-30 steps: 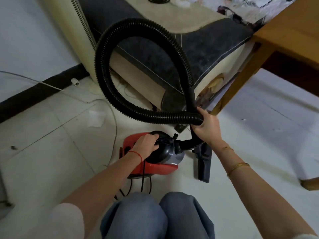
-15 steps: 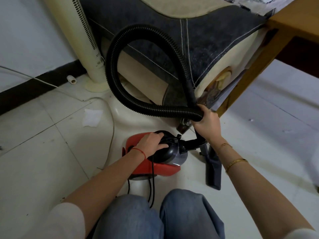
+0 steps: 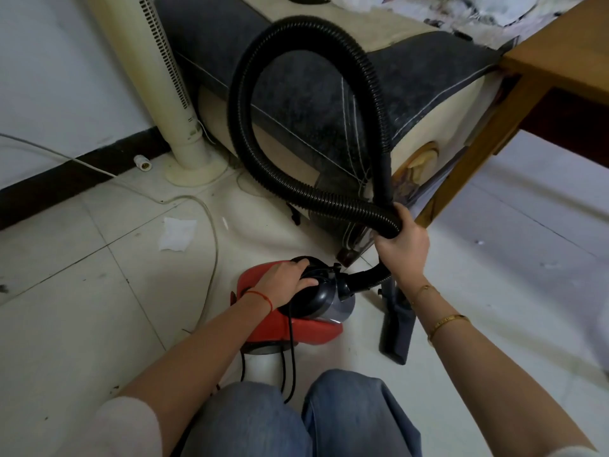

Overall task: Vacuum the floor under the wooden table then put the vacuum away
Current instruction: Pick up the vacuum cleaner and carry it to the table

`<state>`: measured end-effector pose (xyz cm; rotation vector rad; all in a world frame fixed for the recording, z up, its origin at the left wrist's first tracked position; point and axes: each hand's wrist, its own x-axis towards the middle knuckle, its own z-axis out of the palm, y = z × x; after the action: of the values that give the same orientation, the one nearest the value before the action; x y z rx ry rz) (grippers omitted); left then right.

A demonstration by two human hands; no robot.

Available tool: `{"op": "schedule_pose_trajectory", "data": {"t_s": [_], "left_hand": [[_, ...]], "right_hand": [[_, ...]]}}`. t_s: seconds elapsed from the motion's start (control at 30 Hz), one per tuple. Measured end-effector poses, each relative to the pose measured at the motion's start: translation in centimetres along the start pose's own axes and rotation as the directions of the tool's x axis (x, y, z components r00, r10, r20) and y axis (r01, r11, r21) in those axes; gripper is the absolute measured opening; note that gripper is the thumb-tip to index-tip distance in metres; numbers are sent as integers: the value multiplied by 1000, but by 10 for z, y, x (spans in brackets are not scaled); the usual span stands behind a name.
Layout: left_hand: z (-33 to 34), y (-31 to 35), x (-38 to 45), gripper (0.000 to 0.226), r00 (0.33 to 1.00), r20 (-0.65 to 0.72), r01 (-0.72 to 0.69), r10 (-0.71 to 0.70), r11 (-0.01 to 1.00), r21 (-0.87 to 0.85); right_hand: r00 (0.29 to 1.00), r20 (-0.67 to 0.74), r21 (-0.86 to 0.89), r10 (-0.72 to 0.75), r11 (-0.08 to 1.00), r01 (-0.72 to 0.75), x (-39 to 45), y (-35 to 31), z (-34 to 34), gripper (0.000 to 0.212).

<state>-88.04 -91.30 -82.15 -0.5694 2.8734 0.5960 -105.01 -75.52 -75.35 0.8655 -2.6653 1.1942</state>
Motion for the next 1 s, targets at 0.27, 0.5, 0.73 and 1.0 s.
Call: {"op": "schedule_pose_trajectory", "data": {"t_s": [0.27,0.5,0.73,1.0], "left_hand": [[-3,13,14,41,995,96,-4,-2,999,54],[0,13,14,35,998,65,-27,23,998,61],[1,17,2,21,997,-48,-48,67,944,325],[-15,27,-27,18,985,-78,-78,153,804,590]], "right_hand": [[992,-43,135,121,984,-115,11,8,6,55],[997,33,152,63,986,-67,14,15,2,86],[983,61,-73,-172,982,176,1,12,-8,125],[796,187,-201,-576,770,605,-14,-31,-20,116]]}}
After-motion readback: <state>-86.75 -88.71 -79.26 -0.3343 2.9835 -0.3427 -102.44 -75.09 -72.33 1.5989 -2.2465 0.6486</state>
